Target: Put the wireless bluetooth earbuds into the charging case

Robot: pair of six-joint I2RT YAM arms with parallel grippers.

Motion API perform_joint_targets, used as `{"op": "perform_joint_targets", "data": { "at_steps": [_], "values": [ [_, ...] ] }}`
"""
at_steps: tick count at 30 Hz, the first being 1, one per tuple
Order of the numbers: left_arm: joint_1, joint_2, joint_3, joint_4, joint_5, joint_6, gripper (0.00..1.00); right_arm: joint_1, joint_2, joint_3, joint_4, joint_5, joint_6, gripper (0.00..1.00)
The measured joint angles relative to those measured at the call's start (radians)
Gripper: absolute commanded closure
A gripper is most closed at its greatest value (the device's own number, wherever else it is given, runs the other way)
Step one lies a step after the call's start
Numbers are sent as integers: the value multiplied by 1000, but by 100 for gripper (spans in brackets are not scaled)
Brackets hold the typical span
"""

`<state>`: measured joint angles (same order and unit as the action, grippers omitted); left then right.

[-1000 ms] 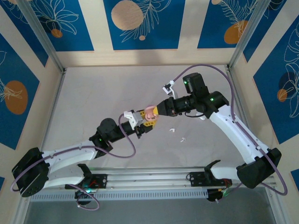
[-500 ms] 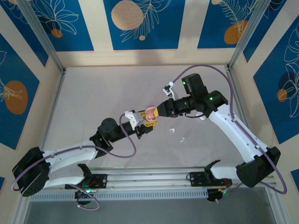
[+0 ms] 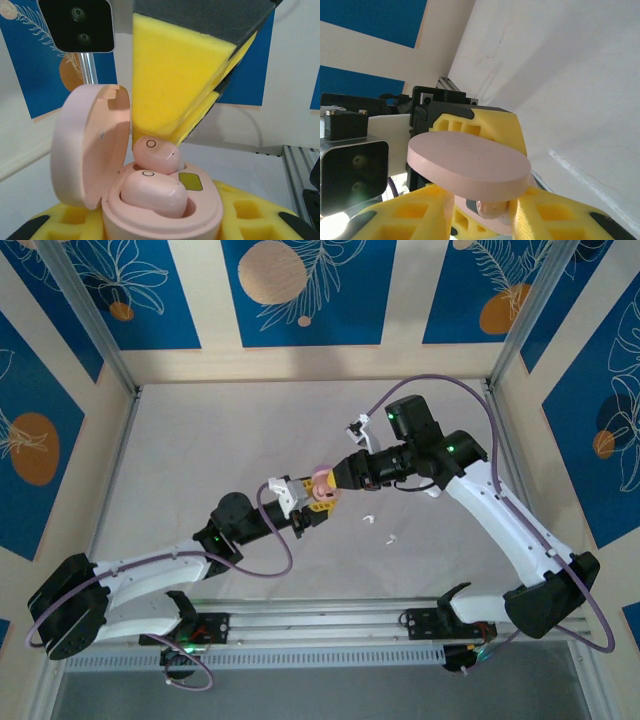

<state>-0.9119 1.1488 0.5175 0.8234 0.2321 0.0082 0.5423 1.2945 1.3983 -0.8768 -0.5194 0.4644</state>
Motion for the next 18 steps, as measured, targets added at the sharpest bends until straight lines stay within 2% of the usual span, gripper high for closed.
{"op": "perform_joint_targets", "data": {
  "at_steps": [12,18],
  "values": [
    [0,-2,2,13,0,1,68,-1,-5,10,-37,71,-4,58],
    [0,-2,2,11,0,3,68,-36,-84,10,26,79,45,51]
  ]
}}
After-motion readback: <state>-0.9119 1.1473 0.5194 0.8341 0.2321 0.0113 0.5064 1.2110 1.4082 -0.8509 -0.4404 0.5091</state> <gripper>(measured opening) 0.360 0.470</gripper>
